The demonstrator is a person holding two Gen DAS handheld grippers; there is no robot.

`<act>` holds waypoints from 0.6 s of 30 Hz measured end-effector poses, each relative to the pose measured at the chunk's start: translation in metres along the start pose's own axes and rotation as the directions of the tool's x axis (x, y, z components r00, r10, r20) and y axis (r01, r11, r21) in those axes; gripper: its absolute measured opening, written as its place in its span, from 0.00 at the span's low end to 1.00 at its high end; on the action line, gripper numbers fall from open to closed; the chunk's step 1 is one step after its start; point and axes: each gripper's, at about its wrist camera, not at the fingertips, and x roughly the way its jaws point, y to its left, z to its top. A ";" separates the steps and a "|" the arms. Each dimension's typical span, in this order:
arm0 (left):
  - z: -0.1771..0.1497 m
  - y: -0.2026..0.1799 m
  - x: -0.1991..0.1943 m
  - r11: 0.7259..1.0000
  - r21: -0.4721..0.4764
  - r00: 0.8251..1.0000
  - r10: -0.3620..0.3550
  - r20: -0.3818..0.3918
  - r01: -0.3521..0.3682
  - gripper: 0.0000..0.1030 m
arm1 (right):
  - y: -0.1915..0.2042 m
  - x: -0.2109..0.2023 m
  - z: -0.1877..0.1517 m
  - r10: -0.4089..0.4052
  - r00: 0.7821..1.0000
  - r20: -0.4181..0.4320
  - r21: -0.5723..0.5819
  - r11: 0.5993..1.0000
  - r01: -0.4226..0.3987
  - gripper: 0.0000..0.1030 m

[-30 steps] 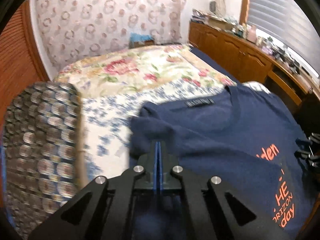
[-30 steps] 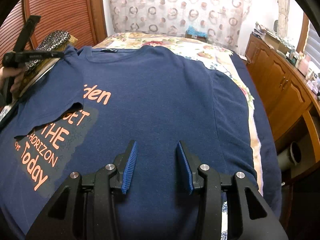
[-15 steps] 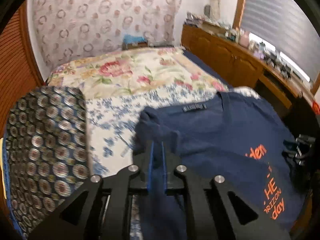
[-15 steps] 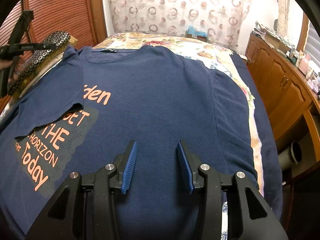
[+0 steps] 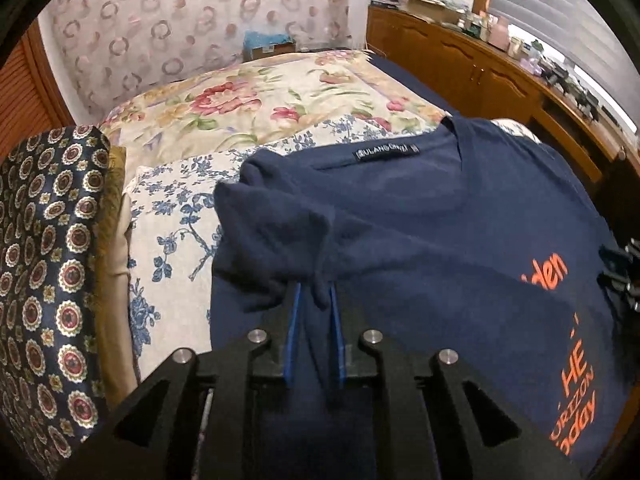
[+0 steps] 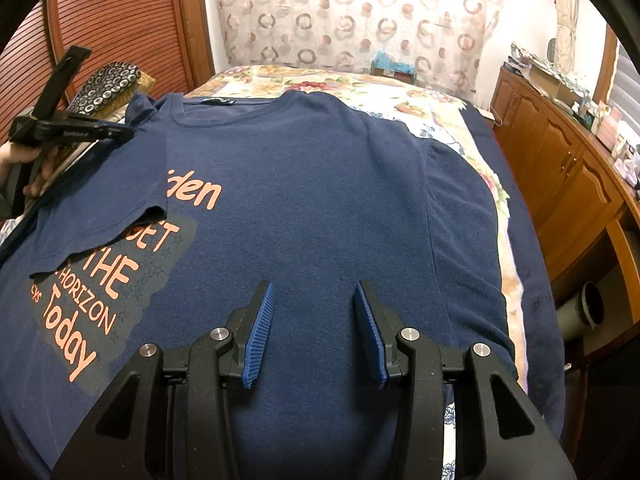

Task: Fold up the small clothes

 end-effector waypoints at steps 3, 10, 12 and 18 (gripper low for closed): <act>-0.001 -0.003 0.003 1.000 0.022 1.000 0.009 0.007 -0.009 0.11 | 0.000 0.000 0.000 0.000 1.000 0.000 0.000 1.000 0.000 0.41; -0.001 0.011 -0.015 1.000 0.013 0.998 0.025 0.066 -0.026 0.00 | 0.000 0.000 0.000 0.000 1.000 0.001 -0.001 1.000 0.000 0.41; 0.002 0.023 -0.025 0.999 -0.011 0.996 0.035 0.087 -0.034 0.00 | -0.001 0.000 -0.001 0.000 1.000 0.001 0.000 1.000 0.000 0.41; 0.015 0.067 -0.061 0.991 -0.084 0.983 0.115 0.145 -0.104 0.00 | 0.000 0.001 -0.001 0.000 1.000 0.002 -0.001 1.000 0.000 0.41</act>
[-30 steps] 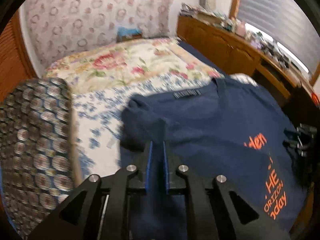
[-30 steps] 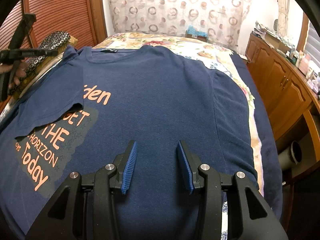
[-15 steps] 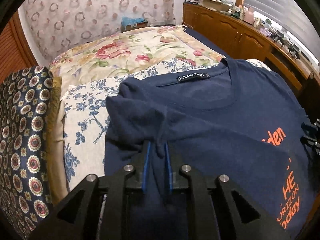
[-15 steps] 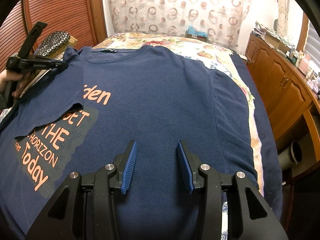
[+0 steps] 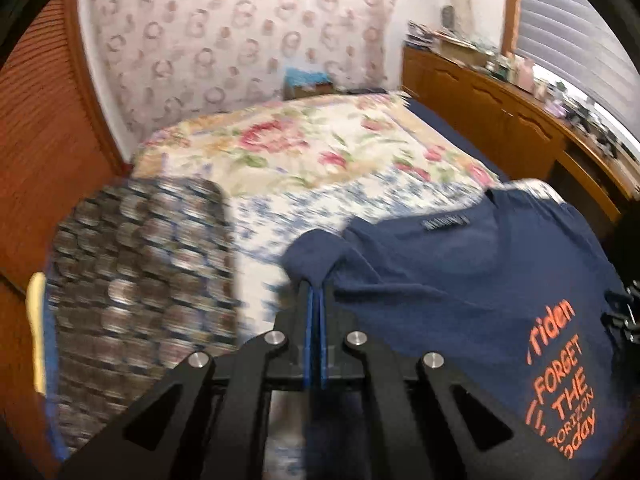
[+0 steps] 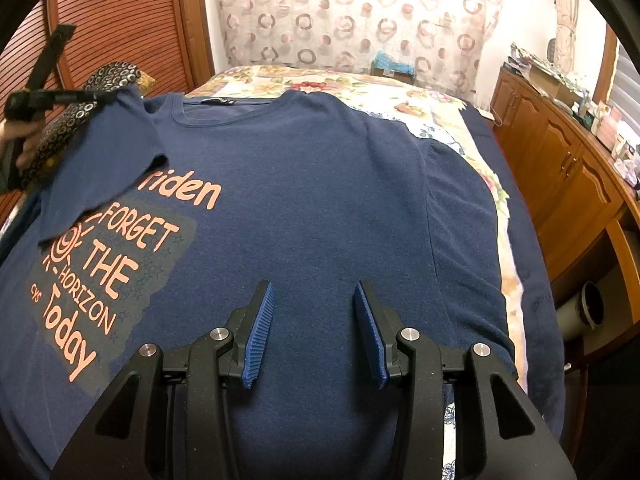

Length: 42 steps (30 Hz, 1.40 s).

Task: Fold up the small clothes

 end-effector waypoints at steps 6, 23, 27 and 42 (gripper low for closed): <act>0.004 0.025 -0.010 1.000 -0.024 1.000 0.003 0.012 -0.003 0.00 | 0.000 0.000 0.000 0.000 1.000 0.001 0.000 1.000 0.000 0.41; -0.064 -0.038 -0.067 0.988 0.098 0.992 -0.124 0.034 0.120 0.10 | -0.001 0.001 -0.001 0.000 1.000 0.002 -0.001 1.000 0.000 0.42; -0.091 -0.062 -0.055 0.981 0.105 0.986 -0.161 -0.031 0.163 0.10 | -0.002 0.001 -0.001 0.000 1.000 0.003 -0.001 1.000 0.000 0.42; -0.122 -0.090 -0.032 0.977 0.137 0.985 -0.157 -0.074 0.166 0.10 | -0.002 0.001 -0.001 0.000 1.000 0.004 -0.001 1.000 0.000 0.42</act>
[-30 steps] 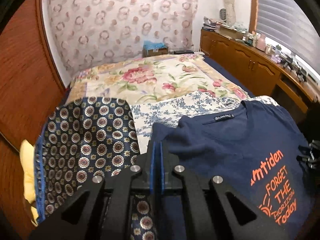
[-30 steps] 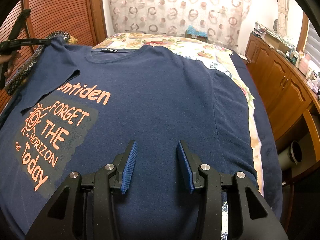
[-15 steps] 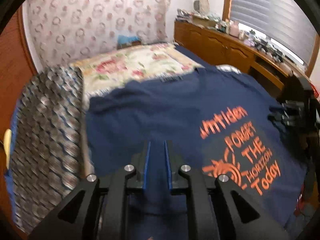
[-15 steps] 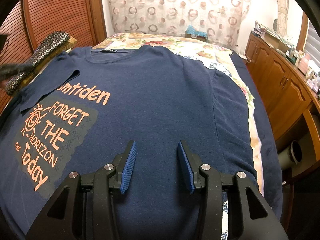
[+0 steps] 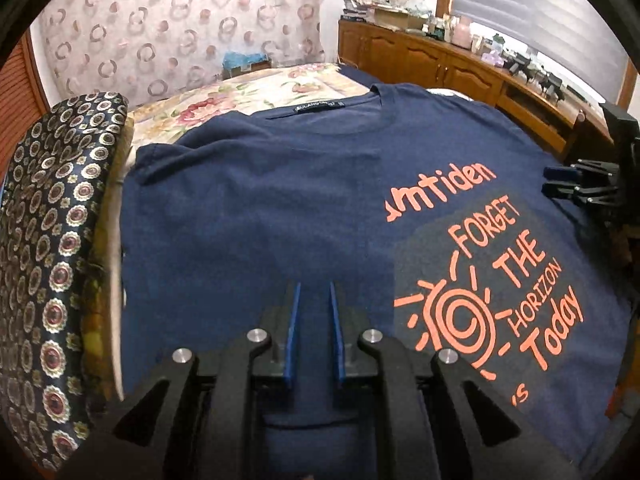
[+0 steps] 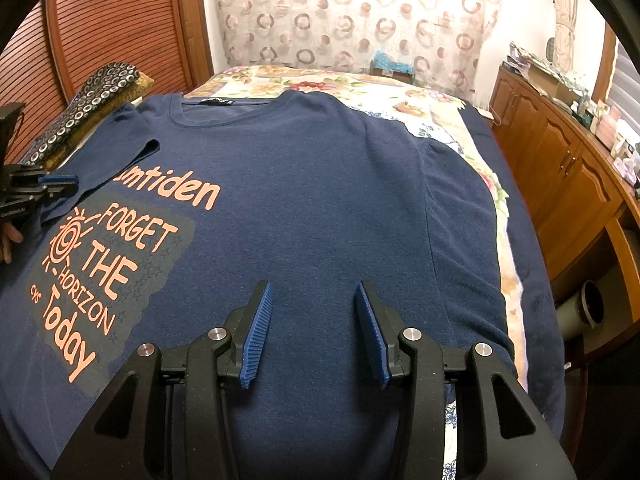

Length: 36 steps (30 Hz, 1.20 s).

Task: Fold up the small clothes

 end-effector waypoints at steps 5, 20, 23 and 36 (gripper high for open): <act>-0.003 -0.001 0.001 1.000 -0.003 1.000 -0.006 0.025 0.006 0.10 | 0.000 0.000 0.000 0.001 1.000 0.001 0.001 1.000 -0.001 0.42; -0.005 0.005 0.001 0.999 -0.037 0.999 -0.010 0.033 0.011 0.11 | -0.001 0.000 -0.001 0.000 1.000 0.004 -0.001 1.000 0.000 0.43; -0.007 0.008 -0.001 0.998 -0.056 0.999 -0.016 0.036 0.018 0.11 | 0.000 0.000 -0.001 0.000 1.000 0.004 -0.001 1.000 0.000 0.43; -0.008 -0.015 -0.001 0.996 0.050 0.997 -0.078 0.022 0.077 0.35 | -0.001 0.001 -0.001 -0.001 1.000 0.005 -0.002 1.000 0.001 0.44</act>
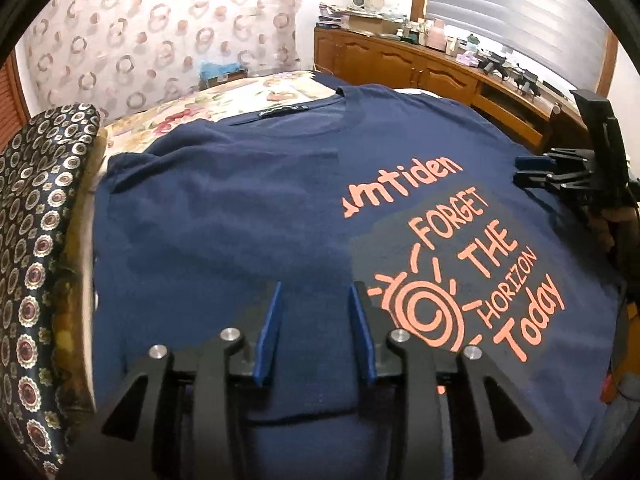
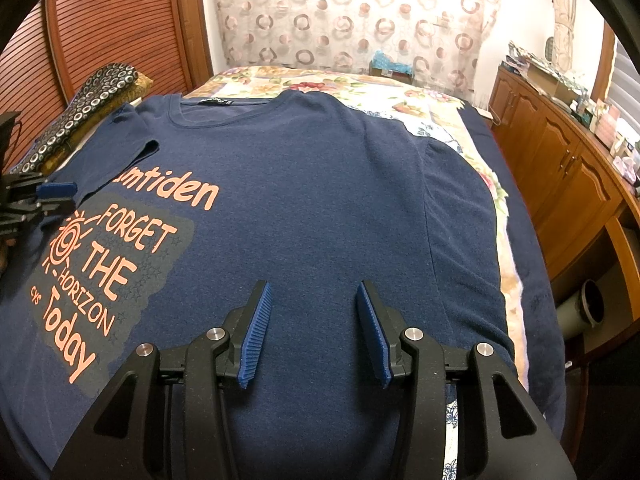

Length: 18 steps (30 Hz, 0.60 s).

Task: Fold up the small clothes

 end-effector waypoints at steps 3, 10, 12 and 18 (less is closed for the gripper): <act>0.001 -0.004 0.000 1.000 0.021 1.000 0.009 -0.003 -0.009 0.38 | -0.001 0.000 0.000 0.001 1.000 0.000 0.001 1.000 -0.001 0.44; 0.003 -0.009 0.002 0.998 0.054 1.000 -0.023 -0.014 0.024 0.53 | -0.011 -0.011 -0.001 0.017 0.999 0.032 0.043 0.999 -0.018 0.44; 0.003 -0.008 0.002 0.998 0.051 0.999 -0.045 -0.016 0.046 0.58 | -0.020 -0.025 -0.001 -0.002 0.998 0.059 0.052 0.999 -0.001 0.44; 0.003 -0.017 0.004 0.994 0.086 0.997 -0.065 -0.032 0.068 0.75 | -0.080 -0.059 -0.012 -0.104 0.991 0.084 0.157 0.984 0.090 0.44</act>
